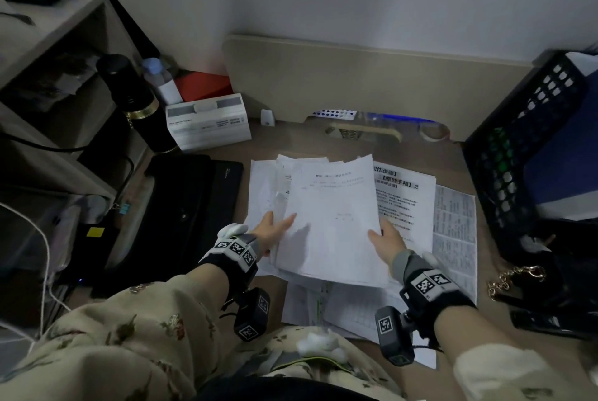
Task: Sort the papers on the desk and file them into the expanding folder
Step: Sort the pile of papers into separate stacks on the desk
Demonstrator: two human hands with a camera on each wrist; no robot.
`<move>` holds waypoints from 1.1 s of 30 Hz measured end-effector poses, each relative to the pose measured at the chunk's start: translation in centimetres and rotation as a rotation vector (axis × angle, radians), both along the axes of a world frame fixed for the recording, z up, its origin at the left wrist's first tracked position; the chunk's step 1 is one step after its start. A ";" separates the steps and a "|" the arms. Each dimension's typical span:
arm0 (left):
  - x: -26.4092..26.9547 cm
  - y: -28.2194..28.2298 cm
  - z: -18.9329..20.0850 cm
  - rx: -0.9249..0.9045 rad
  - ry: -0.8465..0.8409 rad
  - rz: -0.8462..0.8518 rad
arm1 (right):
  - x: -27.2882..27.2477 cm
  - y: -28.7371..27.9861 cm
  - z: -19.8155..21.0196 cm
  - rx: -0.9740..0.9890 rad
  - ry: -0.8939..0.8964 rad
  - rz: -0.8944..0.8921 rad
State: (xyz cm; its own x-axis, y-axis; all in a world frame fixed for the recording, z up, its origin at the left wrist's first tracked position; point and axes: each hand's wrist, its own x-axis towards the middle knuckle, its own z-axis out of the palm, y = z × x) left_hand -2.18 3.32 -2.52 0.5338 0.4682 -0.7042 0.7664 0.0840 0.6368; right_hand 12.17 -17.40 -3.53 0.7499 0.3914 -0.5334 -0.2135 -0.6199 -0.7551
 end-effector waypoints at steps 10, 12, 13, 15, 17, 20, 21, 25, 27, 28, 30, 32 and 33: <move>-0.2 0.4 -1.4 0.028 -0.092 -0.028 | 0.3 0.5 -0.8 -0.520 -0.094 0.522; -0.3 0.5 -1.5 0.026 -0.104 -0.027 | 0.3 0.2 -0.6 -0.549 -0.105 0.541; -0.3 0.4 -1.6 0.017 -0.116 -0.021 | 0.3 0.1 -0.6 -0.552 -0.104 0.546; -0.3 0.4 -1.8 -0.013 -0.145 -0.004 | 0.2 0.1 -0.6 -0.561 -0.092 0.569; -0.3 0.5 -1.9 -0.032 -0.181 0.032 | 0.4 0.1 -0.7 -0.546 -0.097 0.557; -0.3 0.9 -2.0 -0.008 -0.249 0.116 | 1.3 -0.7 -1.2 -0.513 -0.207 0.400; -0.4 1.2 -2.0 0.006 -0.266 0.144 | 1.8 -1.2 -1.4 -0.528 -0.247 0.300; -0.7 2.3 -2.2 0.017 -0.265 0.200 | 4.3 -4.0 -2.8 -0.718 -0.150 -0.135; -0.7 2.6 -2.7 0.026 -0.242 0.184 | 4.9 -5.3 -3.6 -0.761 -0.059 -0.206; -0.8 2.6 -2.9 0.031 -0.237 0.178 | 5.0 -5.8 -4.1 -0.740 -0.030 -0.224; -0.9 2.5 -3.0 0.036 -0.224 0.171 | 5.1 -6.3 -4.6 -0.670 -0.015 -0.255; -1.1 2.2 -3.1 0.053 -0.199 0.162 | 5.1 -6.7 -4.6 -0.616 -0.014 -0.288; -1.1 2.1 -3.2 0.072 -0.182 0.149 | 5.1 -6.8 -4.6 -0.594 -0.011 -0.291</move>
